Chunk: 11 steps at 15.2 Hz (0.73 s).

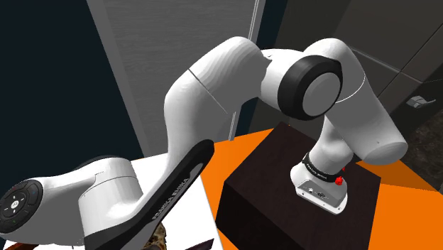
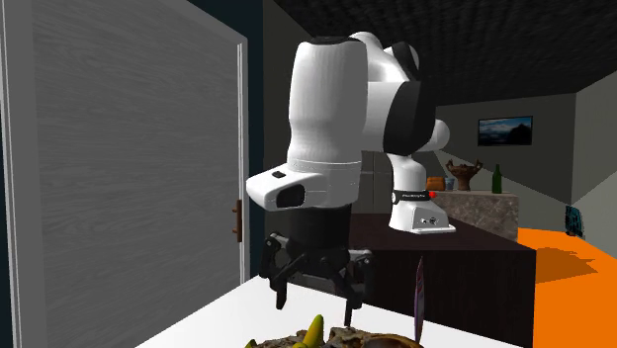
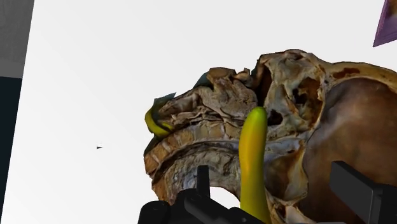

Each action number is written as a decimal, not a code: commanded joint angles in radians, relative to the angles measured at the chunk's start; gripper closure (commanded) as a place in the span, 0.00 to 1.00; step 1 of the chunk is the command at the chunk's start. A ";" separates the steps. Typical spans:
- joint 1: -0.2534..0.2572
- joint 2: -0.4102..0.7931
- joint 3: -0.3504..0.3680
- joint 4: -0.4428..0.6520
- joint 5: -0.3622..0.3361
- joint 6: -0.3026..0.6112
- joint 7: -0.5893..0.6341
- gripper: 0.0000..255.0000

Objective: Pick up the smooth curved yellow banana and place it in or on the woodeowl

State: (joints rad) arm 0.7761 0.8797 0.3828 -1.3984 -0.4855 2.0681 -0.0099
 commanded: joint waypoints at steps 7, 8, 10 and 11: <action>0.003 -0.050 0.019 0.030 0.023 -0.077 -0.014 0.00; 0.003 -0.050 0.019 0.030 0.023 -0.077 -0.014 0.00; 0.003 -0.050 0.019 0.030 0.023 -0.077 -0.014 0.00; 0.003 -0.050 0.019 0.030 0.023 -0.077 -0.014 0.00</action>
